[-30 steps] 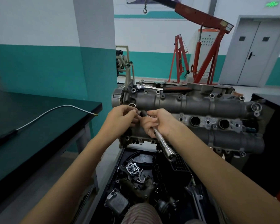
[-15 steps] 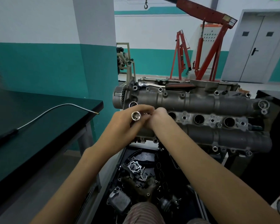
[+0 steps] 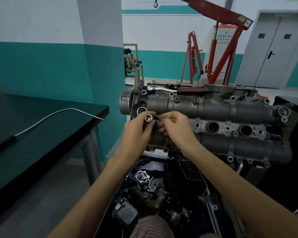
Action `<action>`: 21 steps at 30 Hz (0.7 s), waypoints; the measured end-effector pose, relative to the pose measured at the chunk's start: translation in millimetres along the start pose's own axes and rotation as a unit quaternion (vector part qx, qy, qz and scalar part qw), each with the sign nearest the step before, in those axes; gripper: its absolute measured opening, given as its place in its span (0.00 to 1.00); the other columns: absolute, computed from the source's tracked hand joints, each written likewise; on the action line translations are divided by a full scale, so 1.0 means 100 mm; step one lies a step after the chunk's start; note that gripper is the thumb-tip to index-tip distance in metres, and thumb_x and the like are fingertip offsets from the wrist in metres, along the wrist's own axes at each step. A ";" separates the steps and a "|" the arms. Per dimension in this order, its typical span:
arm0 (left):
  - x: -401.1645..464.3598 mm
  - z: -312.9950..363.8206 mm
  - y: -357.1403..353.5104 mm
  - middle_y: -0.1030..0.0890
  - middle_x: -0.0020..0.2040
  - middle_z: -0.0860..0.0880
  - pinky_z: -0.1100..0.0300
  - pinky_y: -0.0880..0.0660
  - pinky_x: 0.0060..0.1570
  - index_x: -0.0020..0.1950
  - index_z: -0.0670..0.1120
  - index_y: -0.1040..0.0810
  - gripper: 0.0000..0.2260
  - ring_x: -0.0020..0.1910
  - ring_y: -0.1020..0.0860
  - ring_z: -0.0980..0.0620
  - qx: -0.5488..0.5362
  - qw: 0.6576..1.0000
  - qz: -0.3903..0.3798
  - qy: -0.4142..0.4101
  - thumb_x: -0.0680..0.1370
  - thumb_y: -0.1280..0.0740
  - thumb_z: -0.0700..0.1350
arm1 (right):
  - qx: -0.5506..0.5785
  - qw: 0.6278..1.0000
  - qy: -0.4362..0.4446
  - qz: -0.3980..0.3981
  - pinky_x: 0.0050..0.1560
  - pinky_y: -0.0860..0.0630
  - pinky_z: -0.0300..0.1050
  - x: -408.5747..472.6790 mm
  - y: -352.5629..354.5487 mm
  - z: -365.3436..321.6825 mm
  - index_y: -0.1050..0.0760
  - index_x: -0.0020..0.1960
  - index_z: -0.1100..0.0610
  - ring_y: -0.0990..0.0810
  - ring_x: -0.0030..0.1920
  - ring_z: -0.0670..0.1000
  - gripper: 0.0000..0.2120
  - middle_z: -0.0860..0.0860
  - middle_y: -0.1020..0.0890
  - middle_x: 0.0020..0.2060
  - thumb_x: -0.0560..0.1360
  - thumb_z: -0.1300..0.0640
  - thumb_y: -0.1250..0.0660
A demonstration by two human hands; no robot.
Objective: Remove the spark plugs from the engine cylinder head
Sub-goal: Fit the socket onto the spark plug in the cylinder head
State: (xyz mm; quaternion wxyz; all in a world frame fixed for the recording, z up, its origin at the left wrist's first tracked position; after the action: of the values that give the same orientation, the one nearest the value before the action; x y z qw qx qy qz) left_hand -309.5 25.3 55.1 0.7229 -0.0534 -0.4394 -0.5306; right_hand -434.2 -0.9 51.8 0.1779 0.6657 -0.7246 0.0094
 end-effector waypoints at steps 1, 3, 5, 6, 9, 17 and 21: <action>-0.01 0.03 0.02 0.18 0.48 0.50 0.68 0.29 0.48 0.55 0.42 0.20 0.08 0.48 0.21 0.54 -0.002 1.000 0.010 -0.003 0.77 0.34 0.38 | -0.033 0.999 0.032 0.014 0.36 0.25 0.36 0.01 0.00 -0.02 0.25 0.50 0.58 0.21 0.34 0.44 0.10 0.52 0.19 0.38 0.75 0.65 0.43; -0.01 0.07 0.05 0.18 0.45 0.52 0.62 0.26 0.47 0.53 0.43 0.20 0.06 0.45 0.20 0.55 -0.017 0.999 0.032 -0.006 0.77 0.33 0.38 | -0.051 0.997 0.057 0.031 0.36 0.25 0.41 0.02 0.00 -0.01 0.26 0.49 0.56 0.20 0.39 0.49 0.10 0.53 0.19 0.40 0.75 0.65 0.43; -0.03 0.08 0.09 0.19 0.43 0.53 0.63 0.25 0.44 0.52 0.44 0.21 0.06 0.43 0.20 0.58 -0.034 0.997 0.067 -0.008 0.77 0.33 0.39 | -0.029 0.997 0.064 0.042 0.33 0.26 0.41 0.04 0.02 0.02 0.27 0.47 0.54 0.20 0.37 0.49 0.10 0.53 0.19 0.38 0.75 0.65 0.44; -0.05 0.08 0.10 0.19 0.42 0.54 0.65 0.25 0.43 0.52 0.45 0.21 0.06 0.42 0.20 0.59 -0.037 0.996 0.084 -0.013 0.76 0.33 0.39 | -0.012 0.997 0.064 0.044 0.32 0.28 0.39 0.06 0.03 0.04 0.27 0.45 0.54 0.21 0.35 0.47 0.10 0.52 0.19 0.36 0.75 0.65 0.44; -0.09 0.05 0.00 0.19 0.41 0.55 0.71 0.27 0.40 0.52 0.44 0.20 0.06 0.40 0.21 0.60 -0.027 0.995 0.100 -0.010 0.76 0.32 0.39 | 0.030 0.997 0.057 0.042 0.29 0.30 0.32 0.08 0.03 0.11 0.27 0.43 0.52 0.23 0.30 0.39 0.11 0.50 0.20 0.34 0.75 0.66 0.44; -0.02 -0.01 -0.05 0.22 0.41 0.57 0.77 0.32 0.41 0.53 0.44 0.20 0.07 0.42 0.24 0.64 -0.009 0.998 0.052 0.019 0.76 0.32 0.40 | -0.136 0.976 0.156 0.069 0.43 0.31 0.28 0.09 0.00 0.05 0.27 0.50 0.55 0.26 0.43 0.43 0.08 0.50 0.24 0.46 0.72 0.64 0.36; -0.08 0.07 -0.01 0.24 0.55 0.56 0.78 0.36 0.53 0.65 0.44 0.27 0.18 0.53 0.29 0.66 0.010 0.999 0.025 -0.030 0.76 0.33 0.36 | -0.343 0.904 0.252 0.042 0.51 0.32 0.43 0.13 -0.17 0.05 0.26 0.56 0.58 0.30 0.51 0.53 0.15 0.53 0.25 0.51 0.70 0.57 0.31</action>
State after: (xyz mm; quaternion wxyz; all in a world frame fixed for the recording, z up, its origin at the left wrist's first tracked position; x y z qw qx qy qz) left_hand -314.8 34.4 52.8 0.7230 -0.0725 -0.4647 -0.5060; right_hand -419.6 -16.5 47.2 0.5718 0.5076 -0.6412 -0.0648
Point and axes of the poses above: each hand's wrist, its own x-axis towards the middle knuckle, its own y-axis out of the back of the hand, z = x × y, the point moved 5 cm from there along x, towards the middle knuckle
